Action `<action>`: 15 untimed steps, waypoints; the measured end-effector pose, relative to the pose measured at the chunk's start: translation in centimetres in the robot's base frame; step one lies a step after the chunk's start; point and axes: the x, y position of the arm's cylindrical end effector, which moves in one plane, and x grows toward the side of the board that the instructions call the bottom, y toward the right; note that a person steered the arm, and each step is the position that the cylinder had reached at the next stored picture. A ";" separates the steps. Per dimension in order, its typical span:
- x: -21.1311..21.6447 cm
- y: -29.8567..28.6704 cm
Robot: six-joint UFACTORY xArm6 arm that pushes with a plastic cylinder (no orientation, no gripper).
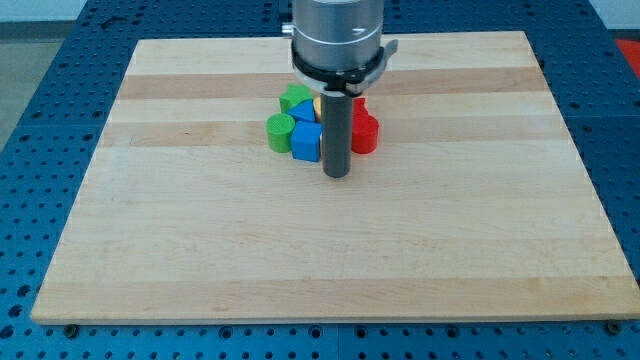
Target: Move the green circle a bit up and right
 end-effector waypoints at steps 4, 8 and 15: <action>-0.7 -7.3; -3.4 -8.4; -7.3 -9.4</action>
